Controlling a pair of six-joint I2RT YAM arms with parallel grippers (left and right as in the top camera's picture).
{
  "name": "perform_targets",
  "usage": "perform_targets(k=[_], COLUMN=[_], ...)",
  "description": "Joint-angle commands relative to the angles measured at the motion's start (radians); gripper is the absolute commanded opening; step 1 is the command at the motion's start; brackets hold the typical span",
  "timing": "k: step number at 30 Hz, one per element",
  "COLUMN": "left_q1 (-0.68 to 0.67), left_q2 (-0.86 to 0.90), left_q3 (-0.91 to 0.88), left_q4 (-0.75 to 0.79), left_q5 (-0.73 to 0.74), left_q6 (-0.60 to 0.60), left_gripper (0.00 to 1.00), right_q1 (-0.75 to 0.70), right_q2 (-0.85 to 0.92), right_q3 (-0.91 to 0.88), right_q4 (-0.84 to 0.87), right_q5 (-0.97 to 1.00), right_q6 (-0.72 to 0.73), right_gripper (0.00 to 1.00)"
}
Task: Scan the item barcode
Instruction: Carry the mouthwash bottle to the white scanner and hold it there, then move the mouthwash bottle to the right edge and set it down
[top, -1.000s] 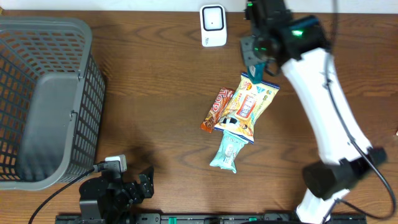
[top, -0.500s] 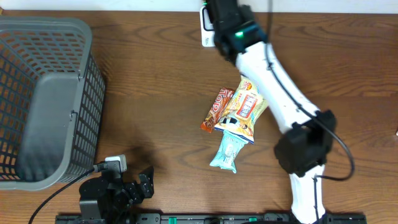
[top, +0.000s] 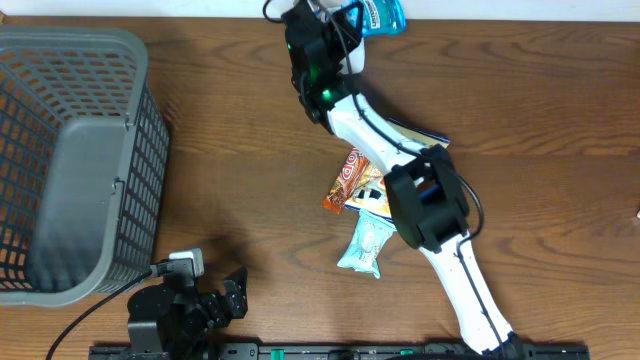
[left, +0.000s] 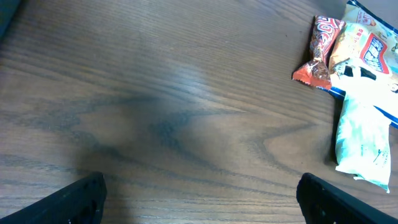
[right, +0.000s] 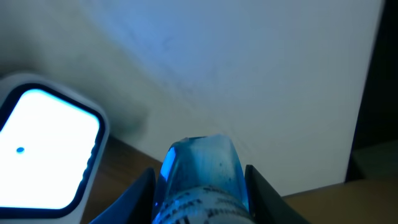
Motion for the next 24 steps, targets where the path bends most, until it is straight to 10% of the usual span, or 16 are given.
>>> perform_targets(k=[1,24], left_q1=[0.001,0.001], left_q2=[-0.002,-0.002], left_q3=[-0.005,-0.005], left_q4=[-0.010,-0.010], left_q5=[0.013,0.013], left_q6=[-0.009,-0.010], left_gripper=[0.98,0.98], right_q1=[0.009,0.066], right_q2=[0.019,0.087], right_q3=[0.021,0.021], right_q4=[0.055,0.215], right_q5=[0.052,-0.163], right_q6=[-0.137,-0.246], right_gripper=[0.10,0.12])
